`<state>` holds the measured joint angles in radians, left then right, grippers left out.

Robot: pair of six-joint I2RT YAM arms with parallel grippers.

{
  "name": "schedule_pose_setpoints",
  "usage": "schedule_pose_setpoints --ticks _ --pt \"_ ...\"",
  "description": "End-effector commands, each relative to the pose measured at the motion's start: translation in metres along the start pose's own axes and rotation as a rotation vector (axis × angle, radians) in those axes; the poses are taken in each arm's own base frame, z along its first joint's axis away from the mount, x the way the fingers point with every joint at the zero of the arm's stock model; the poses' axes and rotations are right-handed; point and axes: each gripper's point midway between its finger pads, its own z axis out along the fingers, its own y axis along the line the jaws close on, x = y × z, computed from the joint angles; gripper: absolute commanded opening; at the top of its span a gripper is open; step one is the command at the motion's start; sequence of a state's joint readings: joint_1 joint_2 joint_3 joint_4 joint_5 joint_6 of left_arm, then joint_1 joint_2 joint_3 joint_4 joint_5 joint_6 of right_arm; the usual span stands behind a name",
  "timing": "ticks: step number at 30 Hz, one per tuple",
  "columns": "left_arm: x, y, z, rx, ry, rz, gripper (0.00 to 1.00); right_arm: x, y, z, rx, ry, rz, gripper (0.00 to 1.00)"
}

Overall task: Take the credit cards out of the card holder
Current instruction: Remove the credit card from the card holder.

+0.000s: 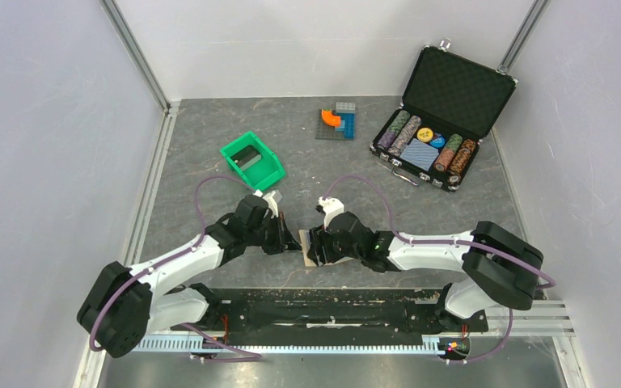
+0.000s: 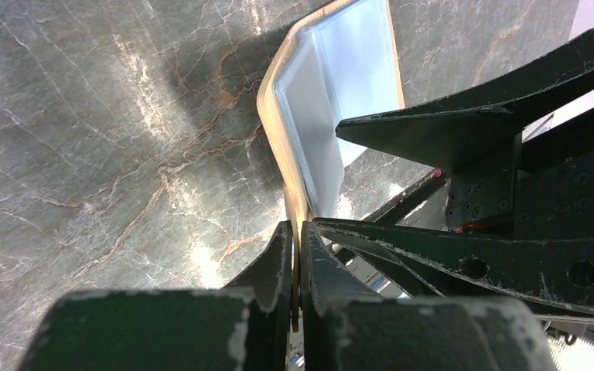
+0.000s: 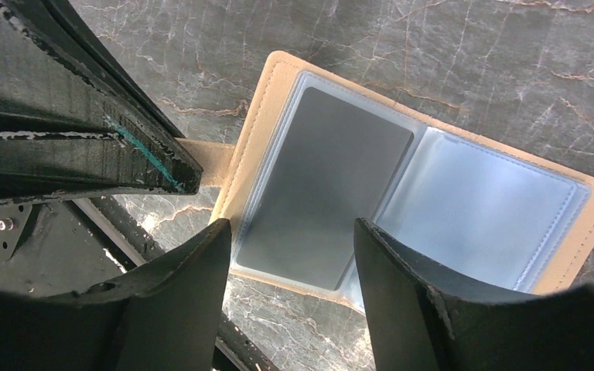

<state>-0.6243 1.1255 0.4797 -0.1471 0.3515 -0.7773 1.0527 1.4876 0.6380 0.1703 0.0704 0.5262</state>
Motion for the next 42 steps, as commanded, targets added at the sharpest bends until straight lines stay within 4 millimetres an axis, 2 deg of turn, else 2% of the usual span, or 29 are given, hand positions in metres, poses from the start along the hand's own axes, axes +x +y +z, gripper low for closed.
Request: schedule_pose_setpoints --ticks 1,14,20,24,30,42 --pt "-0.004 -0.015 -0.004 0.056 -0.008 0.0 0.02 -0.024 0.006 -0.004 0.016 -0.072 -0.008 0.61" --pt "-0.001 -0.01 -0.001 0.037 0.0 -0.002 0.02 -0.032 0.0 -0.013 0.05 -0.105 -0.008 0.6" --pt "-0.001 -0.009 -0.001 0.037 0.001 -0.001 0.02 -0.034 0.0 -0.014 0.053 -0.11 -0.012 0.63" --pt "-0.001 -0.009 -0.001 0.037 0.0 -0.001 0.02 -0.034 0.0 -0.013 0.053 -0.109 -0.015 0.57" --pt "0.0 -0.009 -0.001 0.037 0.002 -0.001 0.02 -0.034 0.003 -0.009 0.042 -0.097 -0.016 0.67" --pt "-0.001 -0.01 -0.002 0.041 0.001 0.001 0.02 -0.025 0.0 0.0 0.056 -0.062 -0.022 0.67"
